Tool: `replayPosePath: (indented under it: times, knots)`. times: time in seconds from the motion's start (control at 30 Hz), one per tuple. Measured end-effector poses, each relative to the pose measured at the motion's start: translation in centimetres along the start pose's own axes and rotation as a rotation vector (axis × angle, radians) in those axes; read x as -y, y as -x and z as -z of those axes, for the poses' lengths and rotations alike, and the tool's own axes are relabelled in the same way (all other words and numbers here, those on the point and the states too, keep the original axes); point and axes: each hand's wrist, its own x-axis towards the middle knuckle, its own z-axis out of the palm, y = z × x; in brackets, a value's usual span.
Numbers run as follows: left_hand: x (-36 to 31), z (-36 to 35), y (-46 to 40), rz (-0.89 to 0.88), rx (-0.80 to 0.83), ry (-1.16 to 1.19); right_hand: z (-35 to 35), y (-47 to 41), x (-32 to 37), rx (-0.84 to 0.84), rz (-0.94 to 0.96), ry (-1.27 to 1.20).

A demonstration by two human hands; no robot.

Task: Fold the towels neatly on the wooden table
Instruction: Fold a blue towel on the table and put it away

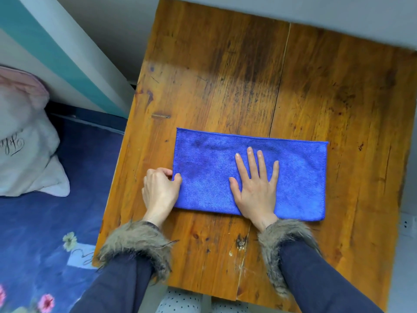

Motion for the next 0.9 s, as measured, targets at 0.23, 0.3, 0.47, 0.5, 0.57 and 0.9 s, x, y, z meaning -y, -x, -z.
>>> replayPosePath:
  times: [0.23, 0.3, 0.47, 0.5, 0.57, 0.9]
  knots:
    - [-0.7, 1.6, -0.3, 0.063, 0.171, 0.145, 0.3, -0.1, 0.1, 0.039, -0.009, 0.011]
    - [-0.7, 2.2, -0.5, 0.169, 0.264, 0.365, 0.4, -0.2, 0.1, 0.042, -0.010, 0.010]
    - [-1.9, 4.7, 0.5, 0.162, 0.524, 0.609, 0.8, -0.2, 0.2, 0.068, -0.003, -0.004]
    - [-2.1, 5.2, 0.9, 0.126, 0.524, 0.592, 1.0, -0.2, 0.2, 0.085, 0.003, -0.013]
    - [-3.0, 6.2, 1.9, 0.062, 0.502, 0.558, 1.7, -0.1, -0.3, 0.126, 0.040, -0.053]
    - [-12.2, 3.1, 10.1, -0.141, 0.507, 0.608, 7.7, 3.7, -9.7, -0.024, -0.214, -0.674]
